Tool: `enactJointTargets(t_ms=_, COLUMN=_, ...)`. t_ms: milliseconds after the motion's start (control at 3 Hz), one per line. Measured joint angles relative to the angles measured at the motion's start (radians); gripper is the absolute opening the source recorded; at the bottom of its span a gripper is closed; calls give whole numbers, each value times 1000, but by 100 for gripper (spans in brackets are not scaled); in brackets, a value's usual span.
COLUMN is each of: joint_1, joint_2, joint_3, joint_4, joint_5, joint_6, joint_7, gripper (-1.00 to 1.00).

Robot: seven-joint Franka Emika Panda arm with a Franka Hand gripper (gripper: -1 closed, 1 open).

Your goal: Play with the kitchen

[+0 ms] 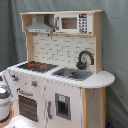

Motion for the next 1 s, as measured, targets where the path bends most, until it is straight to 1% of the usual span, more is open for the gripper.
enactJointTargets(t_ms=333, joint_1=46, joint_2=-1, joint_3=9, joint_4=0, joint_5=0, joint_6=-54, joint_7=73, gripper=100)
enactJointTargets(t_ms=667, joint_1=35, joint_2=-6, joint_3=58, joint_4=48, joint_5=-9, joint_6=-69, joint_7=2, gripper=100)
enactJointTargets(t_ms=1000, joint_1=-27, joint_2=-6, joint_3=77, joint_4=110, joint_5=-9, joint_6=-60, joint_7=-46, gripper=100)
